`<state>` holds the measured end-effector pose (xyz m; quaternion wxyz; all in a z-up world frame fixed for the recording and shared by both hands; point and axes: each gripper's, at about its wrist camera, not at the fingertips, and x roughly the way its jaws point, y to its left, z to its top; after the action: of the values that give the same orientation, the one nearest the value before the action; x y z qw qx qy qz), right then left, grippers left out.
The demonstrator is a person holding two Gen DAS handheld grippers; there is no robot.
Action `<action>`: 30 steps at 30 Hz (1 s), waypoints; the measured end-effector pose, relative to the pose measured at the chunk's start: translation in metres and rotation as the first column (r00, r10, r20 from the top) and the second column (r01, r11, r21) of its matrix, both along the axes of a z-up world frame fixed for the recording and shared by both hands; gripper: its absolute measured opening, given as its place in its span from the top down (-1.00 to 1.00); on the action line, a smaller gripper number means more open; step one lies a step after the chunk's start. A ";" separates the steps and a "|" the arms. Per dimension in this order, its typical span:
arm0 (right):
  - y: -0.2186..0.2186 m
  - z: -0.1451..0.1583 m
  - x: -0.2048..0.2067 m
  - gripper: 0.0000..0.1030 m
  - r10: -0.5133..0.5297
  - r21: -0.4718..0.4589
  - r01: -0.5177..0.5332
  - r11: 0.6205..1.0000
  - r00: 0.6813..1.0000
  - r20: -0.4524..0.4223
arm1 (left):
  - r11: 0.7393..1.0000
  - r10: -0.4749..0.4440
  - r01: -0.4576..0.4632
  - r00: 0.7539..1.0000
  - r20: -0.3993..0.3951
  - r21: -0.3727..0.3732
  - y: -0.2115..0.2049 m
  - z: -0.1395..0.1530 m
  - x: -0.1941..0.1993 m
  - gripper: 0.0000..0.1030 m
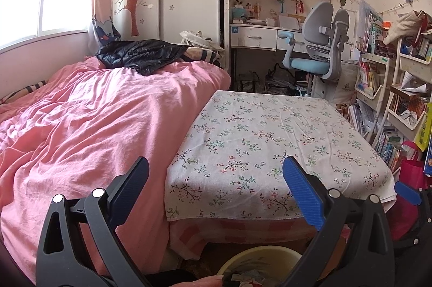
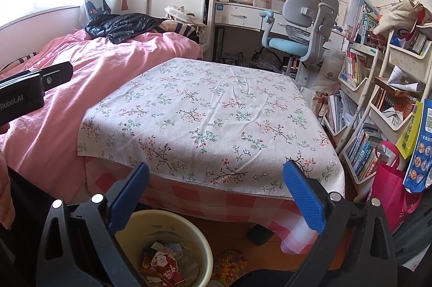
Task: Collect trash
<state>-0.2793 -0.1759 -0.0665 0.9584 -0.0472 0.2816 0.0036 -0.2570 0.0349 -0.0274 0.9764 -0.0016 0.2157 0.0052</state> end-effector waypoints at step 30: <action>-0.017 0.008 0.013 -0.85 -0.037 0.068 0.035 0.997 0.999 0.028 | 1.000 -0.020 0.020 0.999 -0.036 -0.006 -0.007 -0.010 0.012 -0.86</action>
<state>-0.2661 -0.1924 -0.0584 0.9634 -0.0100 0.2679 -0.0047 -0.2449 0.0283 -0.0373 0.9724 -0.0023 0.2333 -0.0051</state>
